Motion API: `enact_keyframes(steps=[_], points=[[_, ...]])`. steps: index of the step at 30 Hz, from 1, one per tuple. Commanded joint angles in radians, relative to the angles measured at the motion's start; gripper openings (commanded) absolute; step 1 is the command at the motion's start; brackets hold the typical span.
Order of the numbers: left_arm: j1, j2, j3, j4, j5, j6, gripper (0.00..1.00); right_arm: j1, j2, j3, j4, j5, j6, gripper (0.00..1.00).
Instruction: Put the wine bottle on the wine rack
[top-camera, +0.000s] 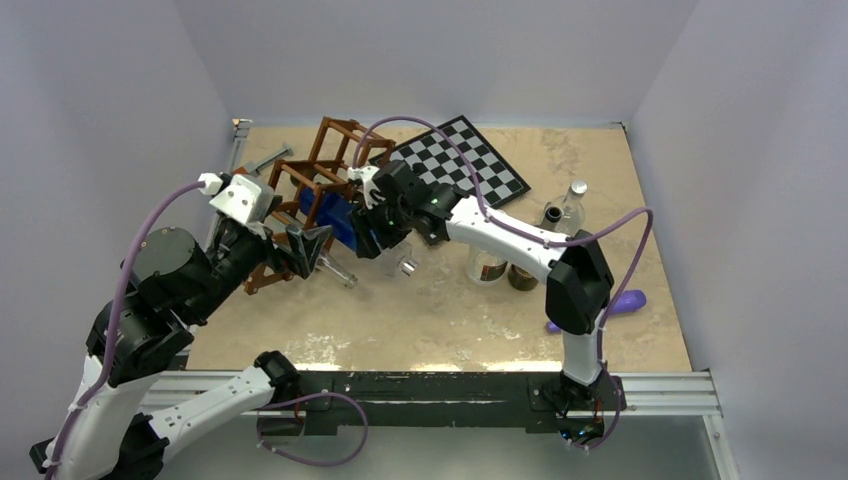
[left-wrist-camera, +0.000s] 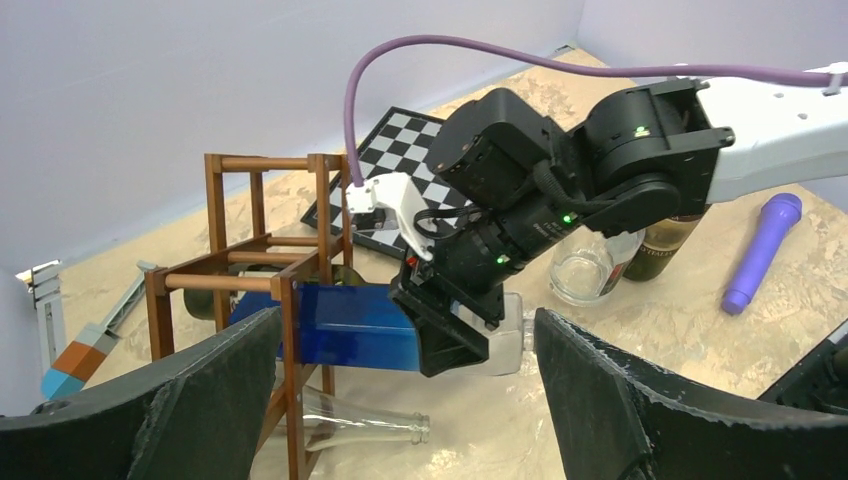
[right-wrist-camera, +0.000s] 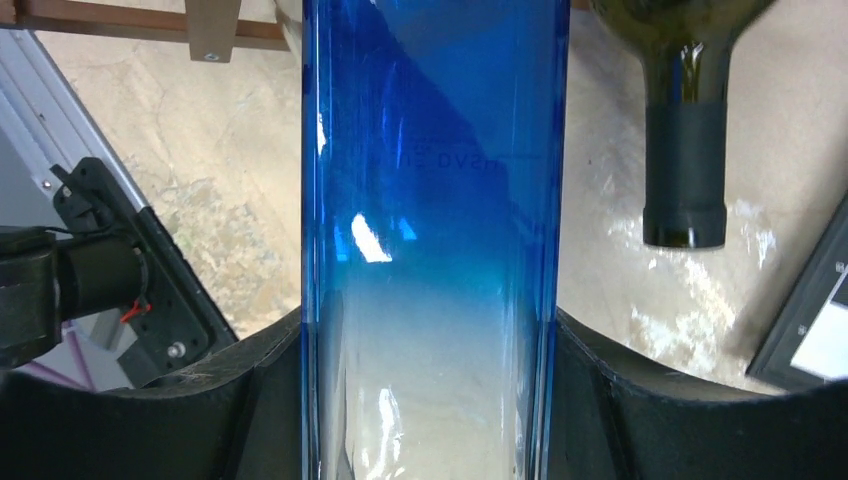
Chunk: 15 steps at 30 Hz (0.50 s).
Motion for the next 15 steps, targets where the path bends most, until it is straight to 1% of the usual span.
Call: enact_keyframes(steps=[1, 8, 15], points=[[0.004, 0.013, 0.03, 0.016, 0.017, 0.005, 0.99, -0.008, -0.012, 0.108, 0.229, -0.04, -0.076, 0.0], [0.005, 0.013, 0.021, 0.004, 0.022, -0.003, 0.99, -0.014, 0.058, 0.19, 0.242, -0.035, -0.08, 0.0], [0.004, 0.022, 0.025, 0.004, 0.022, 0.004, 0.99, -0.016, 0.136, 0.303, 0.208, -0.039, -0.094, 0.0]])
